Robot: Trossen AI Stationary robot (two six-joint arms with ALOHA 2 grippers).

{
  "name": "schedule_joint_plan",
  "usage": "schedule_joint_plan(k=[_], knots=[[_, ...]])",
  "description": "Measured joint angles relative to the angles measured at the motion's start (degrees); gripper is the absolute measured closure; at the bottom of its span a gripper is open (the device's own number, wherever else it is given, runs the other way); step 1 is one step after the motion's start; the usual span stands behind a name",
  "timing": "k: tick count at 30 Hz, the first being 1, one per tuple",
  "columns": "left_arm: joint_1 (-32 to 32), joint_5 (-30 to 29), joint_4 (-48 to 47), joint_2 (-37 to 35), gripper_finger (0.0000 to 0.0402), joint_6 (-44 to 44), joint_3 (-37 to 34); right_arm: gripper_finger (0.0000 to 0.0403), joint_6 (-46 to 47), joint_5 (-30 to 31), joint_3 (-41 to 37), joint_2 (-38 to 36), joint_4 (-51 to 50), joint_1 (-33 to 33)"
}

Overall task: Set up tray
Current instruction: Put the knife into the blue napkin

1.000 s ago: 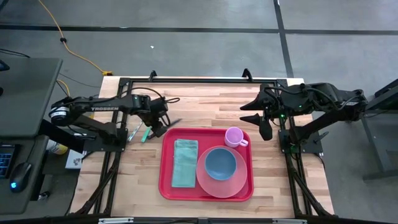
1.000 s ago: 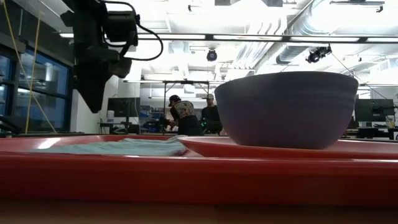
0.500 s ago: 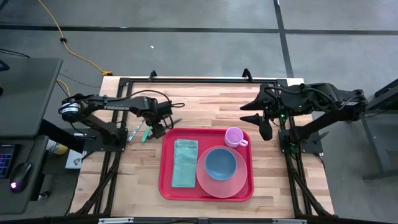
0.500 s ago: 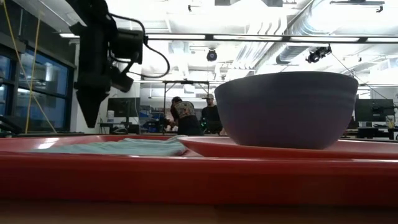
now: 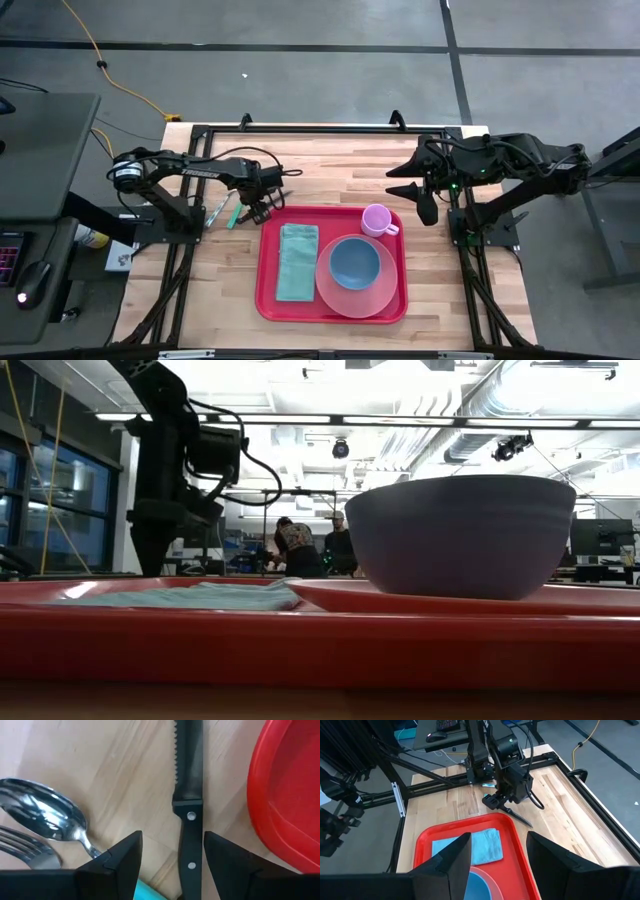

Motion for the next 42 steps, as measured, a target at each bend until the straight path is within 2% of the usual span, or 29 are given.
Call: schedule_joint_plan(k=[9,21,32,35,37,42], knots=[[0.00,-1.04,0.28,0.08,0.0163,-0.26,0.00,0.0233,0.00,0.02,-0.01,0.01,-0.13,0.00],[0.00,2.01,0.66,0.19,0.0163,0.21,0.00,0.0233,0.00,0.04,0.00,0.00,-0.15,0.00],[-0.01,3.13,0.69,4.28,0.0165,1.88,0.17,0.0233,0.13,0.04,0.00,0.01,-0.19,0.00],[0.00,2.96,0.74,4.30,0.0186,1.92,0.15,0.0233,0.11,0.07,0.00,-0.01,-0.17,0.00],[0.04,2.78,0.73,4.33,0.0214,2.25,0.13,0.0233,0.11,0.05,0.00,0.01,-0.17,0.00],[0.02,2.78,0.98,4.33,0.0326,4.08,0.13,0.0233,0.11,0.04,0.00,0.01,-0.17,0.00]])
